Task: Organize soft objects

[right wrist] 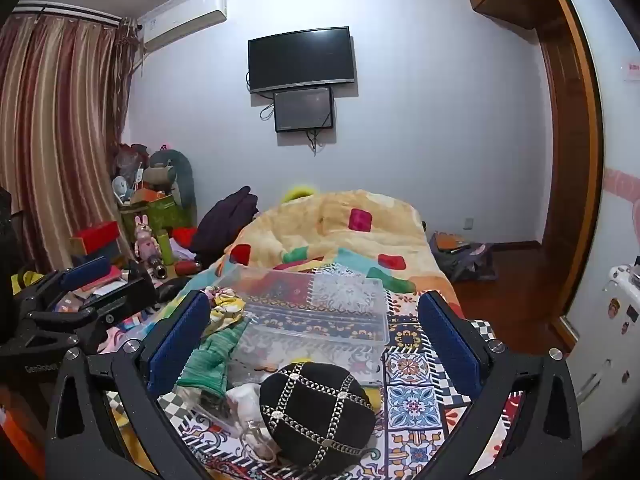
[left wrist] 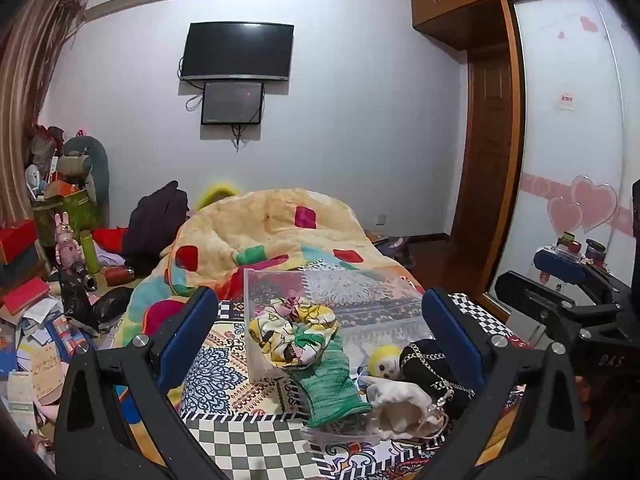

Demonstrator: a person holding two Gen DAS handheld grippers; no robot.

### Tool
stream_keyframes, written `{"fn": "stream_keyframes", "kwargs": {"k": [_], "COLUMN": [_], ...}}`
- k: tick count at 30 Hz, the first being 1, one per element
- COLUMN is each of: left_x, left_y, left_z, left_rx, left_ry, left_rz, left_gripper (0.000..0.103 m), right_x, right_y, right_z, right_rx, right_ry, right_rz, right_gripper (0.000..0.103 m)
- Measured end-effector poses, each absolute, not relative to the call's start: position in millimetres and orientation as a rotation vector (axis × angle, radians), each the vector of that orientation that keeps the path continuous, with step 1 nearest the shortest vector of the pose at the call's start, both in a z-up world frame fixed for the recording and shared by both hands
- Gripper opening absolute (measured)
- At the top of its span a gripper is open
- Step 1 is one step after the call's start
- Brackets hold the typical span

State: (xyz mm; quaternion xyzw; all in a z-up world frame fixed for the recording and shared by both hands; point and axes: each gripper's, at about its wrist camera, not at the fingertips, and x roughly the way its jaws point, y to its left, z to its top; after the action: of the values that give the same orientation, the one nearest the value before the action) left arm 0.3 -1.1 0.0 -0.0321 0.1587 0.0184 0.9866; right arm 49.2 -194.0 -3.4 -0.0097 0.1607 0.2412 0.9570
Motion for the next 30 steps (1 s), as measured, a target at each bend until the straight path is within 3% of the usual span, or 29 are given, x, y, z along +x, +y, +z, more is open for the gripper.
{"fn": "stream_keyframes", "kwargs": {"k": [30], "left_x": [-7.9], "left_y": [-4.3], "left_z": [3.1], "left_rx": [-0.064], "left_ry": [0.283], "left_rz": [0.027], "left_gripper": [0.103], "right_x": [43.2], "right_y": [-192.9], "right_z": [-6.3], "right_rx": [-0.018], "right_ry": [0.301], "right_rz": [0.509], "right_gripper": [0.103]}}
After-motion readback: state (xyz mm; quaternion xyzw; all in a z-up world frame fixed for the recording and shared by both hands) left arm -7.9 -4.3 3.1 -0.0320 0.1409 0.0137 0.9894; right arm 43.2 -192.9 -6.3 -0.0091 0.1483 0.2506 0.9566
